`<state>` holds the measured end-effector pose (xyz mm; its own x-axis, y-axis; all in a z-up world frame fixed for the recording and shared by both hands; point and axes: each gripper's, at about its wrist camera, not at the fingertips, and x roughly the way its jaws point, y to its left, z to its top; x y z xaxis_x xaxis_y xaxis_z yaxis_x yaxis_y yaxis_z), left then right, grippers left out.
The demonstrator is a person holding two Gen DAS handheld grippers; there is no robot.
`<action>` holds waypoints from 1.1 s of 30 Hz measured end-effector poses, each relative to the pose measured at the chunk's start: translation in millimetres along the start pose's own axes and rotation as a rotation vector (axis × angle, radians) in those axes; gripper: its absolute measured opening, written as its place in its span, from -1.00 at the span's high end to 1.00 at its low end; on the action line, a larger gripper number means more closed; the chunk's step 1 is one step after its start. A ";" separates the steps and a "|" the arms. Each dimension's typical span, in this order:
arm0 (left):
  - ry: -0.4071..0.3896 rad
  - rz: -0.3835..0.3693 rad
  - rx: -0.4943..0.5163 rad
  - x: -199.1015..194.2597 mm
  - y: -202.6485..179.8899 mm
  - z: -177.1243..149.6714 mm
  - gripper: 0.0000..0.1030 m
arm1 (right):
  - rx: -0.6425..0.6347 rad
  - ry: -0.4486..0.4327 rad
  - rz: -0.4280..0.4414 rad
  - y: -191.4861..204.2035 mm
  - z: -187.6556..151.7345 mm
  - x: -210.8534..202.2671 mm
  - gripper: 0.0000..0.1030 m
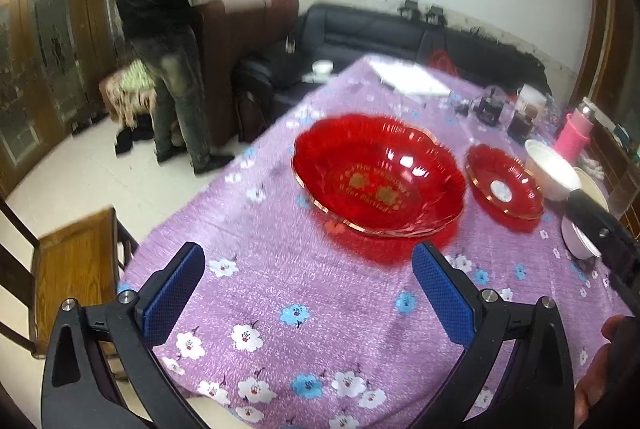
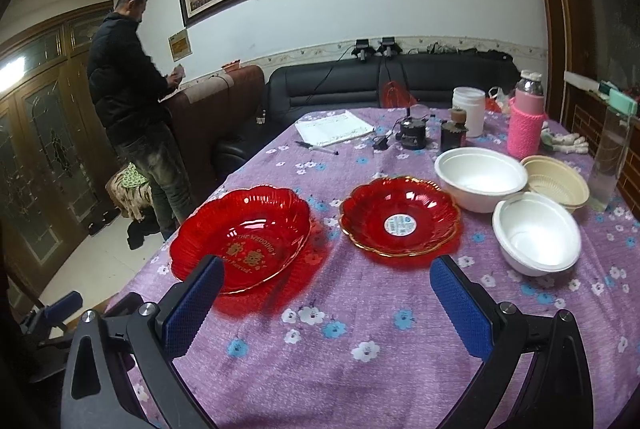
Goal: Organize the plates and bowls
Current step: 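Grasp the rim of the large red wedding plate with the left gripper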
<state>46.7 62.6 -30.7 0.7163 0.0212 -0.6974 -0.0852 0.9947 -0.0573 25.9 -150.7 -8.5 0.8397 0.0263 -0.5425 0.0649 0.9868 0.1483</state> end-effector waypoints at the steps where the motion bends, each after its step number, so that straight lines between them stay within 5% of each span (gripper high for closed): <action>1: 0.024 -0.002 -0.013 7.9 4.5 2.0 -1.00 | 0.005 0.008 0.001 0.6 0.2 4.1 -0.99; 9: 0.211 -0.023 -0.161 75.4 45.8 30.3 -1.00 | 0.148 0.187 0.046 -8.8 5.3 67.9 -0.98; 20: 0.390 -0.089 -0.241 139.9 44.4 56.2 -1.00 | 0.407 0.391 0.179 -10.3 2.4 145.2 -0.97; 28: 0.412 -0.118 -0.282 149.2 48.3 61.1 -1.00 | 0.512 0.489 0.201 -12.5 -2.4 178.0 -0.87; 33: 0.416 -0.130 -0.277 156.1 43.9 66.1 -0.82 | 0.560 0.550 0.239 -10.4 -8.1 196.7 -0.72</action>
<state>200.6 116.2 -94.8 0.4016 -0.1985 -0.8941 -0.2344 0.9214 -0.3098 186.0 -154.5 -123.4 0.4901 0.4435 -0.7504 0.2995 0.7228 0.6228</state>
